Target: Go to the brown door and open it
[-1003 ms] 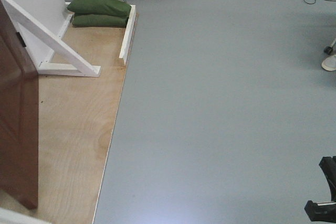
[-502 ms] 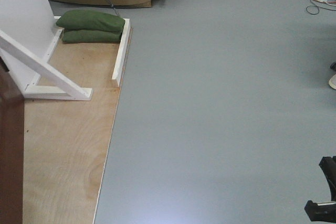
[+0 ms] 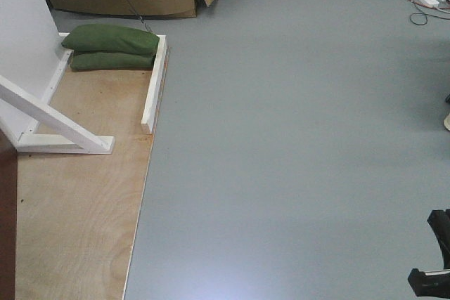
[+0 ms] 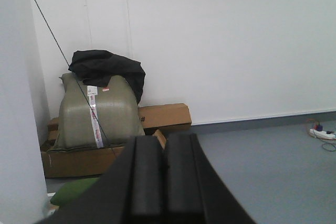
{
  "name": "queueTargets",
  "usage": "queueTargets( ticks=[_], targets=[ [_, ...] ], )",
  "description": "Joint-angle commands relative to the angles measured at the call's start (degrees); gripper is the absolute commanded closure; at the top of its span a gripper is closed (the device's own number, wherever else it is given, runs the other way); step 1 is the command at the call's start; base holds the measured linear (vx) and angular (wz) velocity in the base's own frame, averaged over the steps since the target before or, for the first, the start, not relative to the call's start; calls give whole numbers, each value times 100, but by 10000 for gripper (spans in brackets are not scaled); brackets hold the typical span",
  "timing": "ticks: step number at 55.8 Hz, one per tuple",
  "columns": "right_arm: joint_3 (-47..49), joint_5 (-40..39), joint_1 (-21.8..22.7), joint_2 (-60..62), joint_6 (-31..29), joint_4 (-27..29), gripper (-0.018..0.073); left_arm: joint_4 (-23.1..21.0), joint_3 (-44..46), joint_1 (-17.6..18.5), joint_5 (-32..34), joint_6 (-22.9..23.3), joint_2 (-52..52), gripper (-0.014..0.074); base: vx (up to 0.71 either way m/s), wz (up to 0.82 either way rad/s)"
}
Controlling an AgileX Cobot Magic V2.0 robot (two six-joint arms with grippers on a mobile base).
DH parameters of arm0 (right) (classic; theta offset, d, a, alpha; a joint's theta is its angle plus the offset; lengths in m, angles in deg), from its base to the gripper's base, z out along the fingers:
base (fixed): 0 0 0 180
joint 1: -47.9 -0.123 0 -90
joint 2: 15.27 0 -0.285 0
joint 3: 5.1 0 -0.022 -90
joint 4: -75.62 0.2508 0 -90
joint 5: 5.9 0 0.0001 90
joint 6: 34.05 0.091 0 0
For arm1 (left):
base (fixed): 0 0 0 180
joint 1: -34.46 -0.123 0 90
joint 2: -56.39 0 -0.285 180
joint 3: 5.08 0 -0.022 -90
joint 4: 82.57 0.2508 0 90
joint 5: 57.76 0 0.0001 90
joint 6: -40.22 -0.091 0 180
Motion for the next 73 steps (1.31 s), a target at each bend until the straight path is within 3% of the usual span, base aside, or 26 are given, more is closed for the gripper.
queueTargets(
  ticks=[1,46,52,60,61,62,66,73],
  targets=[
    [-25,-447,-11,32,-37,-19,559,-25,105,1,462,27,-75,530,7,0],
    [-25,-447,-11,32,-37,-19,559,-10,105,1,518,-41,-75,530,1,0],
    [-25,-447,-11,32,-37,-19,559,-49,169,1,1096,-130,-75,530,0,0],
    [-25,-447,-11,32,-37,-19,559,-67,274,-238,2694,-165,77,530,0,0],
    [-25,-447,-11,32,-37,-19,559,-67,340,-330,2849,-165,113,530,0,0],
    [-25,-447,-11,32,-37,-19,559,-72,1472,-1042,2849,-203,609,530,0,0],
    [-25,-447,-11,32,-37,-19,559,-67,2098,-1147,2433,-402,697,530,0,0],
    [-25,-447,-11,32,-37,-19,559,-67,3193,-1229,1724,-1290,793,530,0,0]
  ],
)
